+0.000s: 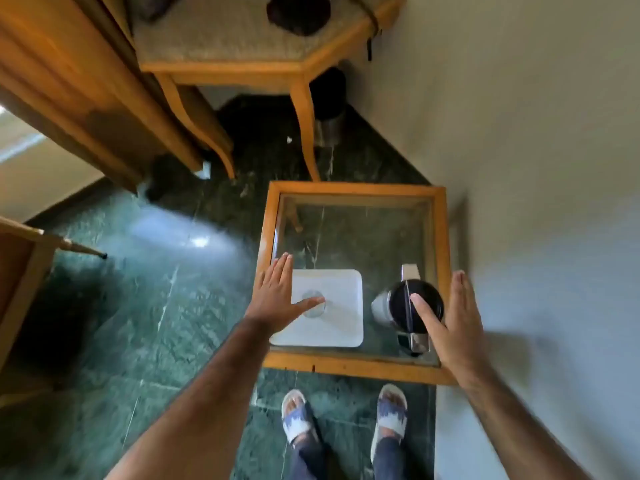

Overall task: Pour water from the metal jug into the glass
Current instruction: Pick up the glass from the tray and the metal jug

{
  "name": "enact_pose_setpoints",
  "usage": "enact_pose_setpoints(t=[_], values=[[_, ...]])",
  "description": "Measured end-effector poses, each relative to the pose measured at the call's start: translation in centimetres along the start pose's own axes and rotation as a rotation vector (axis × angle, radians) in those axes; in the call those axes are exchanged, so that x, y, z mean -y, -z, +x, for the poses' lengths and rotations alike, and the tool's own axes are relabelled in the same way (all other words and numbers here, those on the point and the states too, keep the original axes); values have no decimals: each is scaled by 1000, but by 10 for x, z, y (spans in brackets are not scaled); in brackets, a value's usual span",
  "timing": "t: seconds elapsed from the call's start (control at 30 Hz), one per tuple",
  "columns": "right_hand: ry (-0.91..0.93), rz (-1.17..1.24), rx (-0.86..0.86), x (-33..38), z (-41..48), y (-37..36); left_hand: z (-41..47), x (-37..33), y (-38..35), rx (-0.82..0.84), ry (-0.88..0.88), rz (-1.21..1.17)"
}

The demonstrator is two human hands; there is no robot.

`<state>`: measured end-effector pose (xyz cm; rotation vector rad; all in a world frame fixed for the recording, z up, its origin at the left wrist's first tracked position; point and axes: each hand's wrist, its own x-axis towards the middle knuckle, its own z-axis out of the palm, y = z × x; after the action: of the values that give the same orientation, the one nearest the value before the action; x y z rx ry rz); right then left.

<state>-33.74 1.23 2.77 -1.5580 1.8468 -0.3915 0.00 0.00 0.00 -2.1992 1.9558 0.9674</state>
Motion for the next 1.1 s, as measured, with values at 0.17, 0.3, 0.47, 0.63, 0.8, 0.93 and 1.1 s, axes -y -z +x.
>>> enact_pose_setpoints(t=[0.17, 0.3, 0.47, 0.63, 0.8, 0.93, 1.1], values=[[-122, 425, 2, -36, -39, -49, 9, 39, -72, 22, 56, -44], [-258, 692, -77, -35, -49, -67, 19, 50, -110, 14, 154, -206], [-232, 859, -83, -56, -58, -90, 32, 48, -141, -146, 166, -458], [-164, 920, -143, -64, -58, -102, 40, 46, -168, -270, 173, -633], [-112, 1062, -212, -57, -56, -112, 49, 47, -189, -332, 230, -784], [-51, 1195, -223, -60, -52, -120, 57, 51, -203, -334, 260, -859], [-12, 1273, -285, -68, -39, -118, 59, 51, -204, -344, 236, -865]])
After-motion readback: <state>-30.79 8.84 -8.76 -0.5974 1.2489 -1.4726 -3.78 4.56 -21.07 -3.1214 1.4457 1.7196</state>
